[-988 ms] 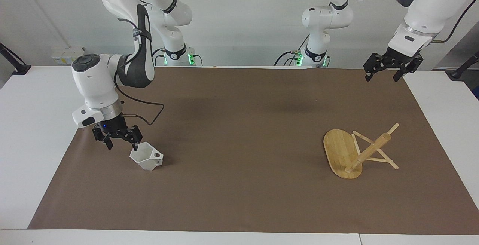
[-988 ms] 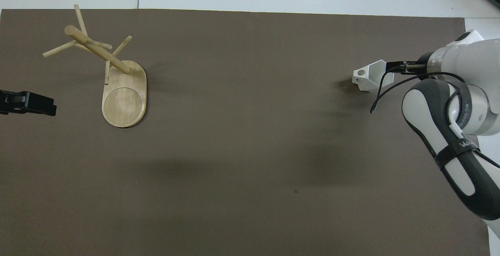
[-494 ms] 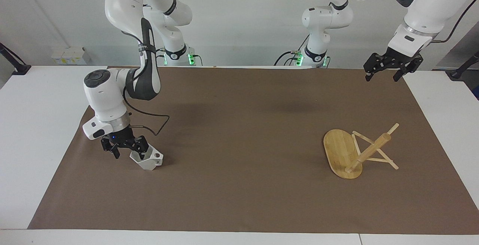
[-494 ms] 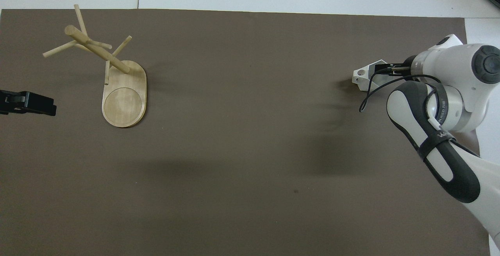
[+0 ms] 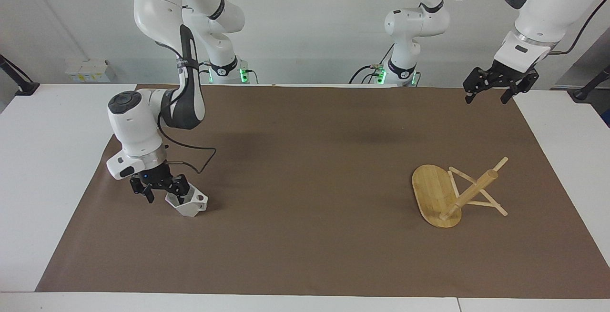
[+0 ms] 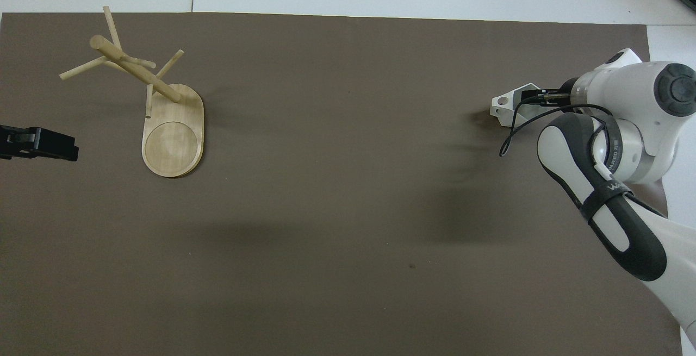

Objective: Hang cup on rack
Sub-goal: 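Close the right gripper on the white mug's handle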

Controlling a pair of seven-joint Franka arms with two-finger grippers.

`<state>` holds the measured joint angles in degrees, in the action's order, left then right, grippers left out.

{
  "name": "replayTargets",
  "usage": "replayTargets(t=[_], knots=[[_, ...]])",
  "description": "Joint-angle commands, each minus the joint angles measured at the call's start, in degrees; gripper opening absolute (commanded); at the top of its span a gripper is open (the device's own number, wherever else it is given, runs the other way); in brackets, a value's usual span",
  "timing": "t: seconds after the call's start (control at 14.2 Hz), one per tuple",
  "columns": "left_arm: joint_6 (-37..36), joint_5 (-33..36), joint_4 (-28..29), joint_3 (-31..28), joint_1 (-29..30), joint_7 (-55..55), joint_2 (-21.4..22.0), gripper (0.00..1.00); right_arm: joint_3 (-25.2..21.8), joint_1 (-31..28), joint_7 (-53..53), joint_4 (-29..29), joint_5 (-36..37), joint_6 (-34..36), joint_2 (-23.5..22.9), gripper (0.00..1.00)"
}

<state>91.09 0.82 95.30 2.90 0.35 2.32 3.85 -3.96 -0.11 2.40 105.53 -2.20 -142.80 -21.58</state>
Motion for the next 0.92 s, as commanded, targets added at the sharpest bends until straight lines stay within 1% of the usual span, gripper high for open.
replayTargets(t=[0.0,0.14,0.21,0.42,0.49,0.85], knots=[[-0.7,-0.6,0.8,-0.3,-0.1,0.7,0.8,1.00,0.4,-0.3,-0.5,0.0,0.4,1.2,0.4,0.51],[-0.7,-0.6,0.8,-0.3,-0.1,0.7,0.8,1.00,0.4,-0.3,-0.6,0.0,0.3,1.5,0.4,0.31],[-0.7,-0.6,0.8,-0.4,-0.1,0.7,0.8,1.00,0.4,-0.3,-0.6,-0.2,0.1,2.1,0.4,0.20],[-0.7,-0.6,0.8,-0.3,-0.1,0.7,0.8,1.00,0.4,-0.3,-0.6,-0.2,-0.1,2.4,0.5,0.01],[-0.7,-0.6,0.8,-0.3,-0.1,0.7,0.8,1.00,0.4,-0.3,-0.6,-0.2,-0.1,2.4,0.5,0.00],[-0.6,-0.5,0.8,-0.3,-0.1,0.7,0.8,1.00,0.4,-0.3,-0.6,-0.9,-0.2,2.8,0.7,0.00]])
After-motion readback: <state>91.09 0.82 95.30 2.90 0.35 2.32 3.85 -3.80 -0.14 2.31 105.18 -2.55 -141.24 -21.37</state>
